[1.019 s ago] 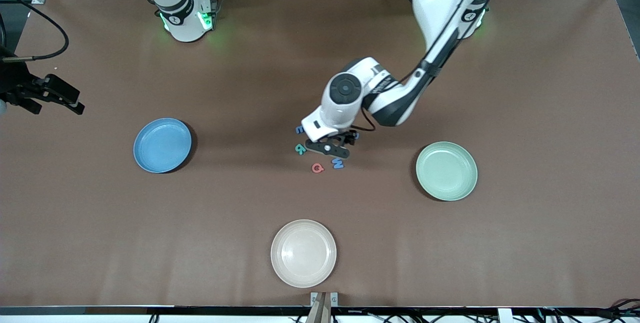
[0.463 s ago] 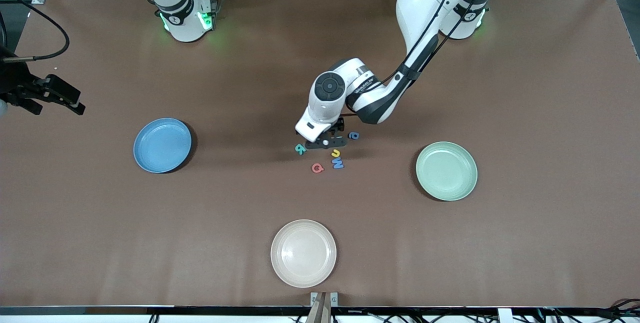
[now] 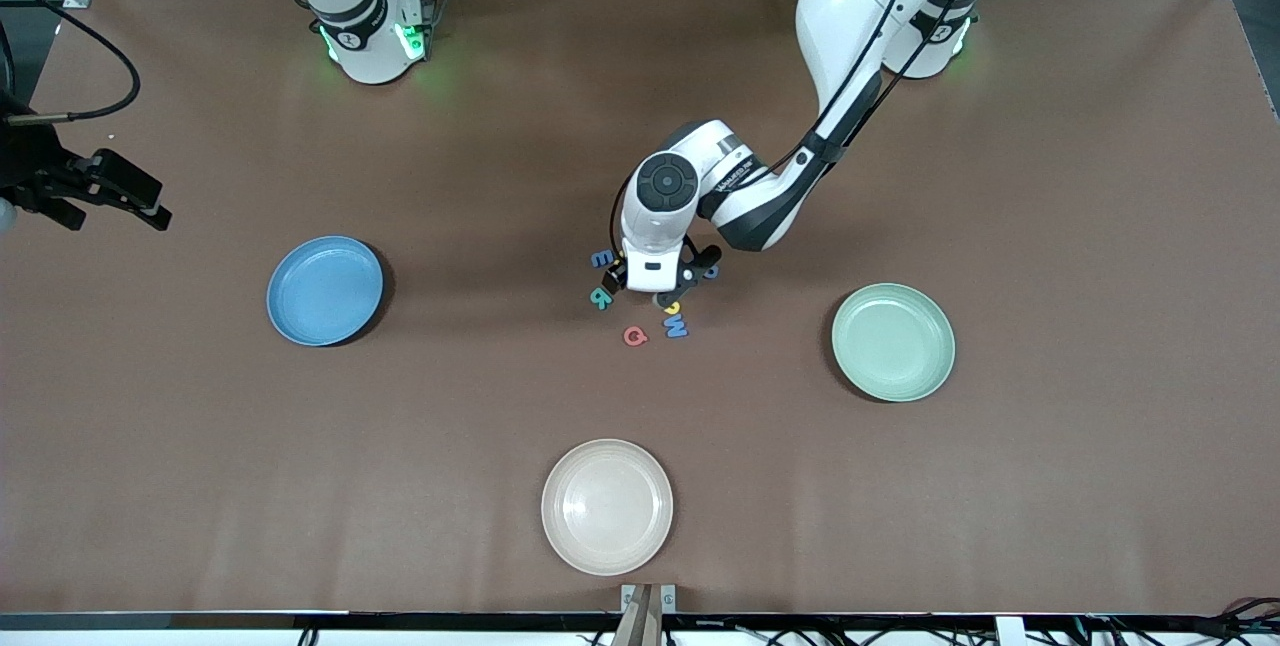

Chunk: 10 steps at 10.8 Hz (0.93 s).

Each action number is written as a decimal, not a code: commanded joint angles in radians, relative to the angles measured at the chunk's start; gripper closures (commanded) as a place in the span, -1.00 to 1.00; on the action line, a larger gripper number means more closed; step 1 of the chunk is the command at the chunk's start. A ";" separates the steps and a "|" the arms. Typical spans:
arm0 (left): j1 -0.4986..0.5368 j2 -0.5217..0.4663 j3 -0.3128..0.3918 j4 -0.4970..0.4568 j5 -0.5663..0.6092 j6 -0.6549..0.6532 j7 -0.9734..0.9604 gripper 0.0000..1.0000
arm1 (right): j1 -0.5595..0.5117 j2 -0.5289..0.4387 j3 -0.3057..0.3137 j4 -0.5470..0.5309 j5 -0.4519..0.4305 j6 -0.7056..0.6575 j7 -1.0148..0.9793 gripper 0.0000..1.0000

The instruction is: Sort upper and lower case letters into plates

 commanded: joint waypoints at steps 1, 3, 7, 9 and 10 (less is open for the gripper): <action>-0.015 0.004 0.022 0.009 -0.004 -0.012 -0.147 -1.00 | -0.008 0.006 0.008 0.015 0.016 0.000 -0.006 -1.00; -0.054 0.032 0.040 0.015 0.016 -0.012 -0.198 -1.00 | -0.008 0.008 0.008 0.015 0.016 0.000 -0.006 -1.00; -0.076 0.045 0.061 0.019 0.017 -0.010 -0.228 -1.00 | -0.008 0.006 0.008 0.015 0.019 -0.002 -0.004 -1.00; -0.078 0.047 0.061 0.021 0.017 -0.007 -0.234 -1.00 | -0.008 0.006 0.008 0.015 0.019 -0.002 -0.004 -1.00; -0.078 0.056 0.061 0.033 0.017 -0.004 -0.258 -1.00 | -0.008 0.006 0.008 0.015 0.019 -0.003 -0.004 -1.00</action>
